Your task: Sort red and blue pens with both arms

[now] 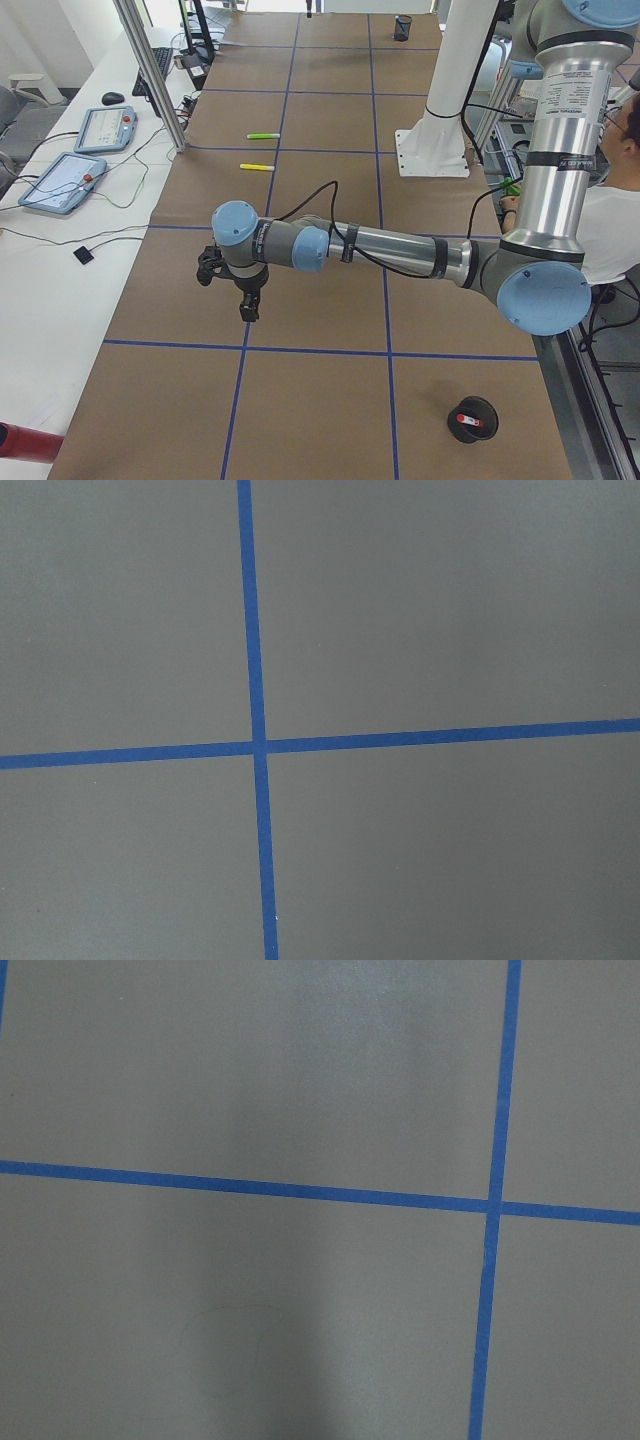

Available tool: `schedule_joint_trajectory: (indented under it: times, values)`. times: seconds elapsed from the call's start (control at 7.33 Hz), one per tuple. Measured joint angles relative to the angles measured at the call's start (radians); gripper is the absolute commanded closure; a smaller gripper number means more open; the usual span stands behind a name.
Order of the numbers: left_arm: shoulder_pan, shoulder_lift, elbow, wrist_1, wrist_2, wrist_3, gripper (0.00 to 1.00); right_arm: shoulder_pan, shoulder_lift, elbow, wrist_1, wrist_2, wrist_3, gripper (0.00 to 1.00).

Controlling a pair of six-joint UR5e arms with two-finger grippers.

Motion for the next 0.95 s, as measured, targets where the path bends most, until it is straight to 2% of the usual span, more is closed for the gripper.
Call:
schedule_joint_trajectory:
  times: [0.27,0.95]
  values:
    - [-0.005,0.021,-0.018,0.000,-0.001,-0.004,0.01,0.017,0.003,0.007,-0.020,0.033,0.001,0.00]
    - [-0.007,0.040,-0.049,0.001,-0.003,-0.008,0.01,0.020,0.002,0.013,-0.018,0.030,-0.001,0.00]
